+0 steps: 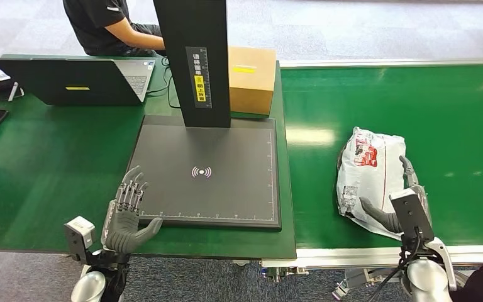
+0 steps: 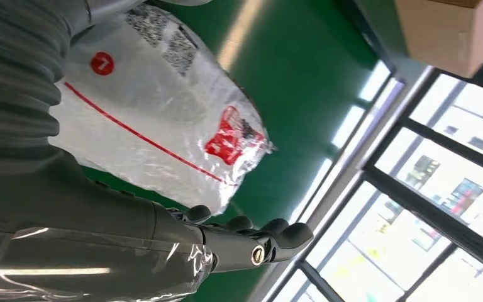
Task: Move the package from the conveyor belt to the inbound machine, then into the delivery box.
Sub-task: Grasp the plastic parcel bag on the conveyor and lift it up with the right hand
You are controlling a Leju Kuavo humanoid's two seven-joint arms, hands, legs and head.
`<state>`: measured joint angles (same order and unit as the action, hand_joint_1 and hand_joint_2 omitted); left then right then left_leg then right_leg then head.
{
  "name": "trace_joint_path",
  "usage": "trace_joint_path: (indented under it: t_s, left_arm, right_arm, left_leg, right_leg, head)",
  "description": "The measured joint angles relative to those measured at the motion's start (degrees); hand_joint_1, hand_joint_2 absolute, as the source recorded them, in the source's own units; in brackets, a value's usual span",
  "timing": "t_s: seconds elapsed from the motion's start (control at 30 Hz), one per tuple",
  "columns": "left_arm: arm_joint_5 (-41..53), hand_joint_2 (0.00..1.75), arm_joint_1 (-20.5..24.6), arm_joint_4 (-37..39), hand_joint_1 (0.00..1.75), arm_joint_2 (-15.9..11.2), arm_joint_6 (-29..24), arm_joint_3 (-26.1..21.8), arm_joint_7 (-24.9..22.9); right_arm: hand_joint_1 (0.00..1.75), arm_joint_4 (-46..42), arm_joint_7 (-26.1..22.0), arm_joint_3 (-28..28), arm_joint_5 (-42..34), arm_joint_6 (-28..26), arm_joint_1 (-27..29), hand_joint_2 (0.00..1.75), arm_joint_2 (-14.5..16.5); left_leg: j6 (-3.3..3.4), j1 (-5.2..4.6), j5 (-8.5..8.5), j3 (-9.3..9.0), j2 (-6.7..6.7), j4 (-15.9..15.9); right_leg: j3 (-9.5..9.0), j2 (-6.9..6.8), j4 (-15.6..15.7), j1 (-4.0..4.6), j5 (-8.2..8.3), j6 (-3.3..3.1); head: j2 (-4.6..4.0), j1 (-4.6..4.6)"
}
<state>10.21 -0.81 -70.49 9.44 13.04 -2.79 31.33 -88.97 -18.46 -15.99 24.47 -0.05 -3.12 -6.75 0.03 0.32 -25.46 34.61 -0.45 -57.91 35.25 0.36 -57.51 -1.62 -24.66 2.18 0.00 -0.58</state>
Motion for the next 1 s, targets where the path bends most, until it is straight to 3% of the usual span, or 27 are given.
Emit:
trace_joint_path:
  t_s: [0.17,0.4,0.53,0.73,0.9,1.0]
  left_arm:
    - [0.1,1.75,0.3,0.0,0.00,0.0,0.1,0.0,0.0]
    - [-0.2,1.75,1.3,0.0,0.00,0.1,0.0,0.4,-0.4]
    - [-0.6,1.75,1.2,0.0,0.00,0.1,0.0,0.8,-0.7]
    - [-0.7,1.75,1.1,0.0,0.00,0.1,0.0,1.2,-0.9]
    - [-1.1,1.75,1.2,0.0,0.00,0.1,-0.1,1.4,-1.2]
    - [-1.1,1.75,1.2,0.0,0.00,0.1,-0.2,1.6,-1.3]
  right_arm:
    - [0.00,4.8,0.2,0.4,0.9,-4.7,-6.2,1.75,-0.7]
    - [0.00,28.5,0.8,3.2,7.6,-11.5,-22.7,1.75,-3.2]
    - [0.00,39.4,2.6,4.8,10.2,-13.9,-28.7,1.75,-3.9]
    - [0.00,50.2,4.0,6.5,11.6,-13.7,-33.2,1.75,-4.0]
    - [0.00,56.0,6.2,7.9,12.0,-8.4,-35.0,1.75,-4.0]
    - [0.00,58.0,6.6,8.5,12.2,-7.8,-35.3,1.75,-3.9]
  left_leg:
    - [0.00,0.00,0.01,-0.05,0.12,0.0]
    - [0.05,-0.02,0.16,-0.06,0.12,0.0]
    - [0.04,-0.01,0.17,-0.05,0.10,0.0]
    - [0.04,-0.01,0.16,-0.01,0.07,0.0]
    - [0.04,-0.01,0.16,0.00,0.05,0.0]
    - [0.04,-0.01,0.16,0.01,0.02,0.0]
  right_leg:
    - [-0.01,0.15,0.0,0.00,0.09,0.01]
    - [-0.02,0.16,0.0,-0.02,0.24,0.07]
    - [-0.01,0.14,0.0,-0.01,0.24,0.06]
    - [0.02,0.11,0.0,-0.01,0.21,0.06]
    - [0.01,0.08,0.0,-0.01,0.21,0.06]
    - [0.01,0.04,0.0,-0.01,0.21,0.06]
  head:
    - [0.00,0.00]
    - [0.00,0.00]
    - [0.00,-0.01]
    - [0.00,-0.01]
    - [0.00,0.00]
    - [0.00,-0.01]
